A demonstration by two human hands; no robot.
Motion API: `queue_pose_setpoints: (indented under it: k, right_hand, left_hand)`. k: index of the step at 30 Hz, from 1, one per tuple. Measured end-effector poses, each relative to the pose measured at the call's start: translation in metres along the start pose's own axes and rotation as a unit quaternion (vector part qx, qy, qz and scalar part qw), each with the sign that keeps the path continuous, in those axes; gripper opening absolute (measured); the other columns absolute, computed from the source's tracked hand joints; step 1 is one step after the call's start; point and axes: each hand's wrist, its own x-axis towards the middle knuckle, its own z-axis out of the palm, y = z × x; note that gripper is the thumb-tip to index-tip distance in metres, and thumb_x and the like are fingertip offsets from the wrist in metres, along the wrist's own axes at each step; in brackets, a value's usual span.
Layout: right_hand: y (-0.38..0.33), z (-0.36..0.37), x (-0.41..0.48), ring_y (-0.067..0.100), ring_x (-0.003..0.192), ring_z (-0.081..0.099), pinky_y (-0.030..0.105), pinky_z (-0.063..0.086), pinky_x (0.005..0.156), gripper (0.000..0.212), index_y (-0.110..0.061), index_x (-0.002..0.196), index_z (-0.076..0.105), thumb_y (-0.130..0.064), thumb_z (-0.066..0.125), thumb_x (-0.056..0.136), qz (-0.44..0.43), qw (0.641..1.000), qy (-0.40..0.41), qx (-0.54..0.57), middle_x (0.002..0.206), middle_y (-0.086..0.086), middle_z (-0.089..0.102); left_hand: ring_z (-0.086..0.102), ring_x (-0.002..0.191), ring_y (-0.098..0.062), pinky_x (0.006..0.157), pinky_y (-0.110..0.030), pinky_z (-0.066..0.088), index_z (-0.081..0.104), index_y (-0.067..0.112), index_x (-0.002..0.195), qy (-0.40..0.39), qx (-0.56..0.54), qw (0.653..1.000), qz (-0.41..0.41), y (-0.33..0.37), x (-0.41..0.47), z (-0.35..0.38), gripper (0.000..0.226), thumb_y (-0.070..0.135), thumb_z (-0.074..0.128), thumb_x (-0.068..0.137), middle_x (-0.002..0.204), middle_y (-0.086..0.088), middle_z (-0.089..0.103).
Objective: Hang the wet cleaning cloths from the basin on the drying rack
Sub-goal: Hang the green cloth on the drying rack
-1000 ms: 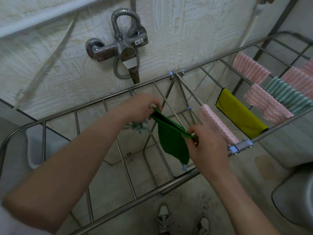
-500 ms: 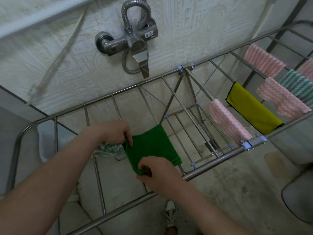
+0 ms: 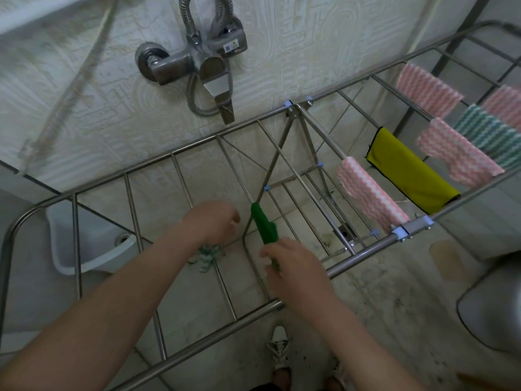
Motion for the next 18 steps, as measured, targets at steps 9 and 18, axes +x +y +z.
queue_pose_setpoints:
  k: [9,18]
  right_hand:
    - [0.043,-0.018,-0.002,0.013,0.097,0.06,0.03,0.051,0.084,0.033,-0.025,0.122,0.063,-0.02,0.065,0.089,0.001,0.998,-0.064,-0.02,0.11,-0.005,0.064]
    - [0.037,-0.012,-0.006,0.014,0.073,0.057,0.023,0.046,0.05,0.017,-0.02,0.087,0.07,-0.014,0.078,0.073,-0.078,0.988,-0.024,-0.134,0.083,-0.004,0.059]
  left_hand:
    - [0.056,0.105,-0.014,0.089,-0.027,0.04,0.059,0.012,0.125,0.059,-0.315,0.946,-0.052,0.018,0.007,0.012,0.043,0.039,0.055,0.093,0.126,-0.004,0.061]
    - [0.059,0.088,-0.01,0.078,-0.027,0.044,0.07,0.019,0.094,0.094,-0.355,0.929,-0.039,0.017,0.008,0.007,0.013,0.029,0.066,0.087,0.092,0.004,0.066]
